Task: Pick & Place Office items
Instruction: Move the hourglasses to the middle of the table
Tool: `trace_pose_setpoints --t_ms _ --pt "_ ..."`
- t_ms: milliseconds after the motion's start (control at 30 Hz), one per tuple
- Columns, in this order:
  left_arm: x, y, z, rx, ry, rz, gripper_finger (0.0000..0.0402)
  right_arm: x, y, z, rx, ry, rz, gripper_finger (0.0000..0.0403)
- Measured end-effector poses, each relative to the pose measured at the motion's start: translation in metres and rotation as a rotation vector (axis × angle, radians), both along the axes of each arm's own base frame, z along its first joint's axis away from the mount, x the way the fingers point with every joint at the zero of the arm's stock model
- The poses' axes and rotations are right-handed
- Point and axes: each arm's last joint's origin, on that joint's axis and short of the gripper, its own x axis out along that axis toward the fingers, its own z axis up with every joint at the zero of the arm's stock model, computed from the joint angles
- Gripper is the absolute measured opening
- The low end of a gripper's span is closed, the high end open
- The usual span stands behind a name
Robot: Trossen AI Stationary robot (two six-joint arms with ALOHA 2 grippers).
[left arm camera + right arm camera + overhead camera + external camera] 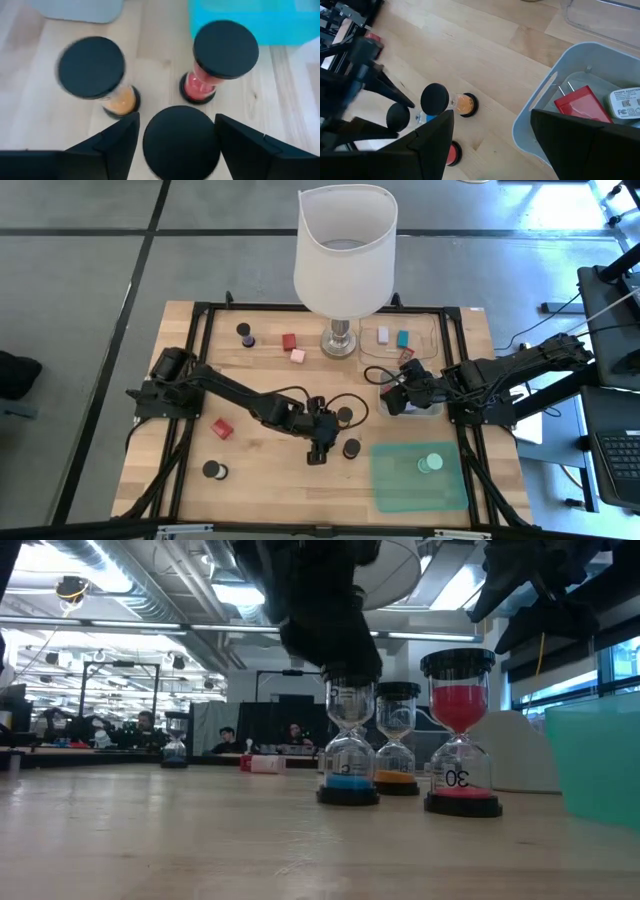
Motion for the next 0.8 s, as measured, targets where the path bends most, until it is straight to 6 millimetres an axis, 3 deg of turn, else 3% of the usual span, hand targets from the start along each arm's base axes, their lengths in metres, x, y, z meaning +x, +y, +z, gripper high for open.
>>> trace_pose_setpoints --t_ms 200,367,600,800 --pt "-0.012 0.007 0.032 0.005 -0.058 0.028 0.0279 0.000 0.000 0.000 0.002 -0.005 0.000 0.0267" --pt "-0.039 0.015 0.063 -0.005 -0.050 0.149 0.0282 0.000 0.000 0.000 0.002 -0.006 0.000 0.0267" --pt "-0.089 0.015 0.080 -0.097 0.140 0.390 0.0280 0.001 0.000 0.000 0.002 -0.007 0.000 0.0267" --pt "-0.134 0.002 0.085 -0.179 0.360 0.566 0.0280 0.001 0.000 0.001 0.003 -0.010 0.000 0.0267"
